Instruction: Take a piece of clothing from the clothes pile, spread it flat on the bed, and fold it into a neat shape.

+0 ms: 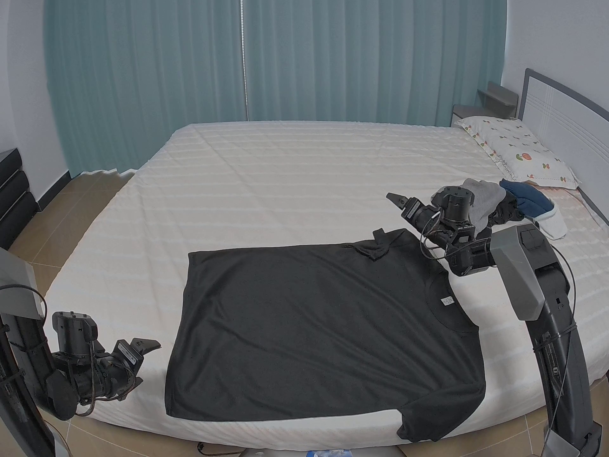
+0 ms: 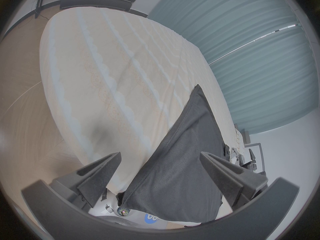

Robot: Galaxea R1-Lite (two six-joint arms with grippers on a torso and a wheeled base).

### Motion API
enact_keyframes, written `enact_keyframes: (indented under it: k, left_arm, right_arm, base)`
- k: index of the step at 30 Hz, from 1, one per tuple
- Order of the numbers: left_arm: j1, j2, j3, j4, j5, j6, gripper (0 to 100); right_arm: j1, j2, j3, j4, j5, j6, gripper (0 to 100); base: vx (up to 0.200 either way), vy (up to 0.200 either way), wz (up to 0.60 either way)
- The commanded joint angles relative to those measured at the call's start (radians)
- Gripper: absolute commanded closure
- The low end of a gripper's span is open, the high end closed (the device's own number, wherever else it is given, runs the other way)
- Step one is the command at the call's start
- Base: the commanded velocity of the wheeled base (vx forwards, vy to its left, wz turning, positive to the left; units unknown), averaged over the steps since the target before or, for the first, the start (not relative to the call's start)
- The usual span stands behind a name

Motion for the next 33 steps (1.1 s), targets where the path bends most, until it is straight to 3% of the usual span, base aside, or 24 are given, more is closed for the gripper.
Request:
enact_keyframes:
  k: [1, 6, 7, 11, 18, 28, 33]
  left_arm:
    - [-0.001, 0.001, 0.016, 0.001, 0.001, -0.001, 0]
    - [-0.001, 0.000, 0.016, 0.001, 0.001, -0.004, 0]
    - [-0.001, 0.000, 0.016, 0.000, 0.001, -0.004, 0]
    - [-0.001, -0.002, 0.016, 0.000, 0.001, -0.005, 0]
    - [-0.001, -0.005, 0.016, -0.002, 0.001, -0.005, 0]
    - [-0.009, -0.011, 0.015, -0.028, 0.001, -0.002, 0]
    - [-0.031, -0.003, -0.054, -0.082, 0.038, 0.002, 0]
  right_arm:
    - [-0.005, 0.048, 0.001, 0.043, 0.007, -0.057, 0]
    - [-0.020, 0.036, 0.001, 0.092, -0.019, -0.057, 0]
    - [-0.043, 0.008, 0.001, 0.171, -0.037, -0.057, 0]
    - [-0.081, -0.033, 0.005, 0.240, -0.039, -0.067, 0]
    - [-0.121, -0.077, 0.109, 0.232, -0.033, -0.098, 0]
    - [-0.107, -0.202, 0.278, 0.221, -0.019, -0.023, 0]
    - [-0.121, -0.285, 0.391, 0.215, 0.018, -0.018, 0]
  base:
    - [0.000, 0.000, 0.00]
    - [0.000, 0.000, 0.00]
    - [0.000, 0.000, 0.00]
    - [0.000, 0.000, 0.00]
    - [0.000, 0.000, 0.00]
    - [0.000, 0.000, 0.00]
    - [0.000, 0.000, 0.00]
